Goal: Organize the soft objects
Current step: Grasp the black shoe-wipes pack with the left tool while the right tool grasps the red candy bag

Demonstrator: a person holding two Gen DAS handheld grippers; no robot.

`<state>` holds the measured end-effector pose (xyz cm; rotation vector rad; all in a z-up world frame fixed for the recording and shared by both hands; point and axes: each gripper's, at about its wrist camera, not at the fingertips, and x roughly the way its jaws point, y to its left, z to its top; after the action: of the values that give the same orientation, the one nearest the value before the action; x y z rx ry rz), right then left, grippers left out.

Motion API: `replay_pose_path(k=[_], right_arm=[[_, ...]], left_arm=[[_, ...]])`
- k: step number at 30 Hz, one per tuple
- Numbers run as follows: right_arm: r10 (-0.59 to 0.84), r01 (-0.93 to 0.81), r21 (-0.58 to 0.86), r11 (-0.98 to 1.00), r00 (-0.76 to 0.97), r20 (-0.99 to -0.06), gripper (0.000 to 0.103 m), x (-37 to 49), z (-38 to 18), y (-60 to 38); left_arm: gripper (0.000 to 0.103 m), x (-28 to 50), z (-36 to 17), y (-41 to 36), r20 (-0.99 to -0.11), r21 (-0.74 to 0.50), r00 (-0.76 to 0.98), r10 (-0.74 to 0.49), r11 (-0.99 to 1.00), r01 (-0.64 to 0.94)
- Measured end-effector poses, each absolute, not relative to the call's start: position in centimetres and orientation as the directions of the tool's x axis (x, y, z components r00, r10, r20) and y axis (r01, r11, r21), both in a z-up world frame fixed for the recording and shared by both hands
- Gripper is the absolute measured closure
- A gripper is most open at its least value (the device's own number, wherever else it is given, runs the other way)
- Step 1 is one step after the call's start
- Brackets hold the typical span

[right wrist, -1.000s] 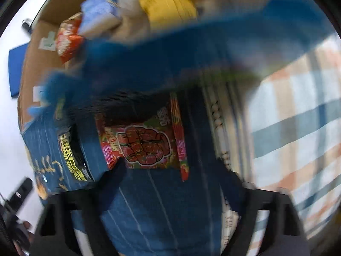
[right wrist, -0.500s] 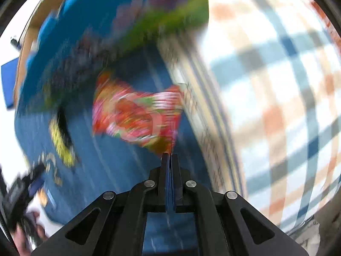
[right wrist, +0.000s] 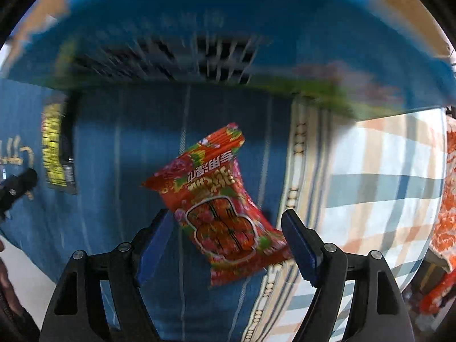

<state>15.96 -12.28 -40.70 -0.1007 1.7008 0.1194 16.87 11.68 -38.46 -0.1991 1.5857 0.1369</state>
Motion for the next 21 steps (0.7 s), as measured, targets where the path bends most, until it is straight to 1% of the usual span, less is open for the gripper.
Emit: replay_pose_path(k=[1, 3, 4, 6, 8, 9, 12, 17, 21], right_arm=[[-0.002, -0.134, 0.018, 0.991, -0.151, -0.989, 0.023, 16.0, -41.5, -12.0], [-0.005, -0.119, 0.017, 0.993, -0.178, -0.984, 0.032, 15.9, -42.7, -11.3], [-0.013, -0.113, 0.008, 0.994, -0.181, -0.983, 0.038, 15.7, -43.0, -11.2], [-0.031, -0.096, -0.013, 0.995, -0.184, -0.982, 0.042, 15.3, -43.4, -11.3], [-0.018, -0.07, -0.005, 0.998, -0.185, -0.983, 0.047, 14.8, -43.6, -11.4], [-0.013, -0.059, -0.002, 0.998, -0.187, -0.982, 0.048, 14.6, -43.6, -11.7], [0.008, -0.007, 0.009, 1.0, -0.2, -0.98, 0.05, 13.9, -43.6, -12.5], [0.036, 0.038, 0.029, 0.999, -0.21, -0.977, 0.051, 13.4, -43.7, -13.8], [0.06, 0.034, 0.054, 0.998, -0.236, -0.97, 0.051, 12.9, -43.7, -14.8]], left_arm=[[0.0, 17.2, -39.1, 11.5, -0.998, -0.04, -0.031, -0.047, 0.978, -0.204], [0.002, 17.9, -40.6, 10.9, -0.996, -0.049, -0.063, -0.062, 0.981, -0.186], [0.01, 18.1, -41.2, 10.8, -0.995, -0.051, -0.074, -0.065, 0.983, -0.178], [0.023, 18.3, -41.9, 10.7, -0.994, -0.074, -0.069, -0.087, 0.982, -0.174], [0.027, 18.2, -42.0, 10.6, -0.995, -0.07, -0.057, -0.081, 0.983, -0.168], [0.03, 18.0, -42.0, 10.6, -0.995, -0.072, -0.053, -0.081, 0.984, -0.166], [0.043, 17.0, -41.5, 10.9, -0.996, -0.079, -0.033, -0.086, 0.982, -0.172], [0.047, 13.2, -40.5, 10.1, -0.993, -0.106, -0.037, -0.114, 0.978, -0.183], [0.048, 9.1, -39.7, 7.0, -0.99, -0.122, -0.057, -0.131, 0.983, -0.138]])
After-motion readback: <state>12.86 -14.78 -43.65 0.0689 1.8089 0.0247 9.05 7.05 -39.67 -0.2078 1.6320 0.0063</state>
